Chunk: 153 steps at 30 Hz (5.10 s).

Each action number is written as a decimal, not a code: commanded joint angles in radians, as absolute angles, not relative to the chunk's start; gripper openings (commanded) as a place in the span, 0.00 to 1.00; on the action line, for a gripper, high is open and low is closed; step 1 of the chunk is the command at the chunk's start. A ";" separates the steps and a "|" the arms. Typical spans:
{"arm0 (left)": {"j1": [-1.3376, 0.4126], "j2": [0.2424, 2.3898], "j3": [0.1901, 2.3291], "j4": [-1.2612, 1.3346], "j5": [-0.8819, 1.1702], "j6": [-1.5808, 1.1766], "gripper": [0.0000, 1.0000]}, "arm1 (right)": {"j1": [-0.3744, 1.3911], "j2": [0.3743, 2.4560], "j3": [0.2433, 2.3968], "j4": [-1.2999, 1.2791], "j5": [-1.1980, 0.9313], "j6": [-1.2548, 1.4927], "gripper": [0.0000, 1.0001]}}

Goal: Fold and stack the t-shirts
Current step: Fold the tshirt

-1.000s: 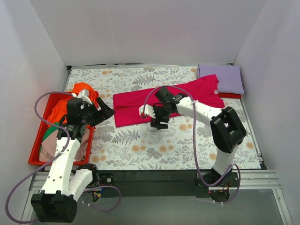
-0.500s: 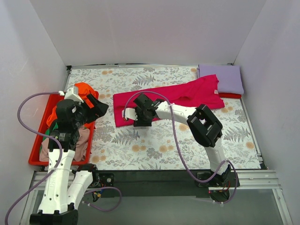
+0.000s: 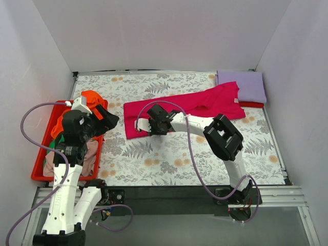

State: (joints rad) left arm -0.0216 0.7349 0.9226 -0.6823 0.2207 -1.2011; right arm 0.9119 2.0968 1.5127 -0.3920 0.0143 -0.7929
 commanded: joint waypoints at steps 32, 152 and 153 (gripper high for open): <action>-0.194 1.308 1.003 -0.382 0.576 -1.178 0.74 | 0.633 1.378 1.094 -0.644 -0.517 -0.847 0.83; -0.348 1.508 0.772 -0.581 0.252 -1.345 0.63 | 0.182 1.589 1.171 -0.621 -0.790 -0.646 0.98; -0.359 1.511 0.767 -0.577 0.224 -1.347 0.63 | 0.199 1.542 1.137 -0.618 -0.776 -0.658 0.98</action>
